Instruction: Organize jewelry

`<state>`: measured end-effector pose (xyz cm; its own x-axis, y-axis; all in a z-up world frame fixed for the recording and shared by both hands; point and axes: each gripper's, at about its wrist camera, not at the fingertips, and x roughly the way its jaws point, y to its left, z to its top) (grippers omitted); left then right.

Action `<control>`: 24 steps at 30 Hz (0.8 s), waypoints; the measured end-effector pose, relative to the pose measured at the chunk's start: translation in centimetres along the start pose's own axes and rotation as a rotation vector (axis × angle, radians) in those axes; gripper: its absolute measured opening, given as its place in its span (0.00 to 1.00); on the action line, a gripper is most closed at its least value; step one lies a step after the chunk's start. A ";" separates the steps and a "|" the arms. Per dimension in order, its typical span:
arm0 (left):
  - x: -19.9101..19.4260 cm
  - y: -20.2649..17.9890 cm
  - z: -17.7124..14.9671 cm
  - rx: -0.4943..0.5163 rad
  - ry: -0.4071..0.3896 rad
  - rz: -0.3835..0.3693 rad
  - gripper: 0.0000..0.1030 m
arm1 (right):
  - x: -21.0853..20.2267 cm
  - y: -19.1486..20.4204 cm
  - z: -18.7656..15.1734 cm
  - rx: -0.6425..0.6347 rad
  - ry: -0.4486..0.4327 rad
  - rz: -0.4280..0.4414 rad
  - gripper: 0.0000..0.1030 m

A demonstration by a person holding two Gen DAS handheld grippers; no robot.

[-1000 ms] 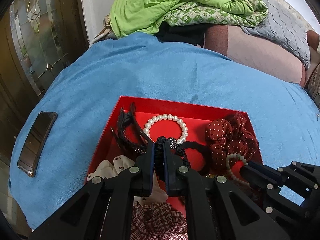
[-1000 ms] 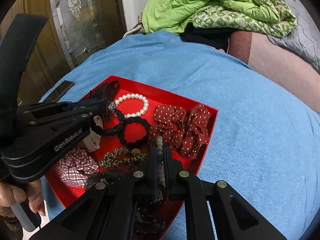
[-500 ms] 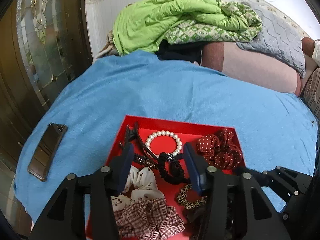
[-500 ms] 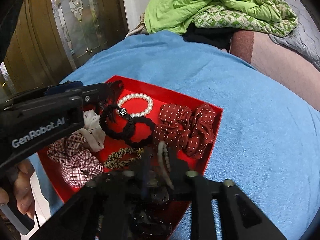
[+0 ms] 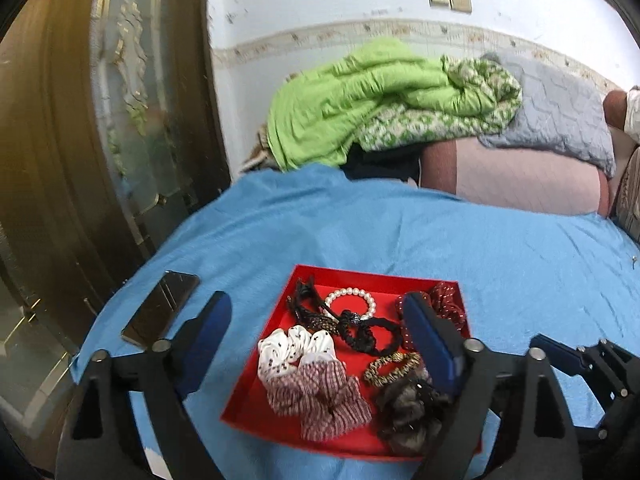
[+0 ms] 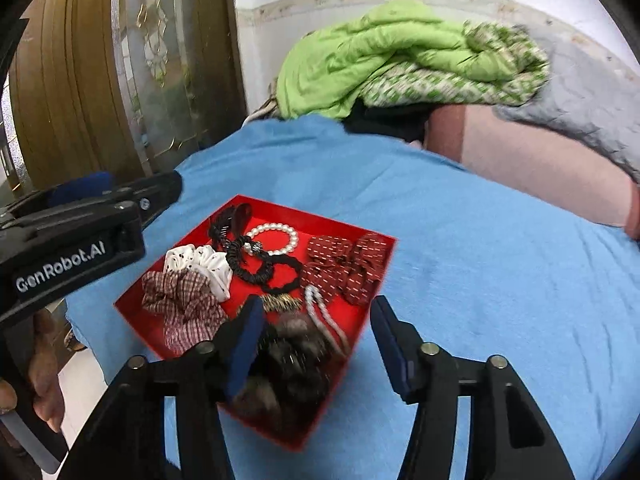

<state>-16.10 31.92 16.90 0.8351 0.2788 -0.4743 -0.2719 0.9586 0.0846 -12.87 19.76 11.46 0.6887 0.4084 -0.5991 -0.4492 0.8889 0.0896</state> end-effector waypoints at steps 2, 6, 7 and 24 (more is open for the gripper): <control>-1.6 0.0 -0.5 -0.024 -0.019 -0.004 0.87 | -1.4 -0.3 -0.9 0.002 -0.015 -0.022 0.61; -4.5 0.4 -1.6 -0.094 -0.049 0.001 0.92 | -4.0 -0.6 -2.6 0.004 -0.045 -0.076 0.64; -5.1 0.5 -1.8 -0.111 -0.058 0.001 0.93 | -4.8 -0.7 -3.0 0.003 -0.057 -0.092 0.66; -12.4 -1.2 -4.8 -0.063 -0.146 0.091 0.97 | -11.7 -0.3 -6.7 -0.047 -0.187 -0.161 0.83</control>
<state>-28.39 27.07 18.47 0.8649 0.3744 -0.3342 -0.3755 0.9246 0.0640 -24.61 13.31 13.08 0.8451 0.2973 -0.4443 -0.3479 0.9369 -0.0349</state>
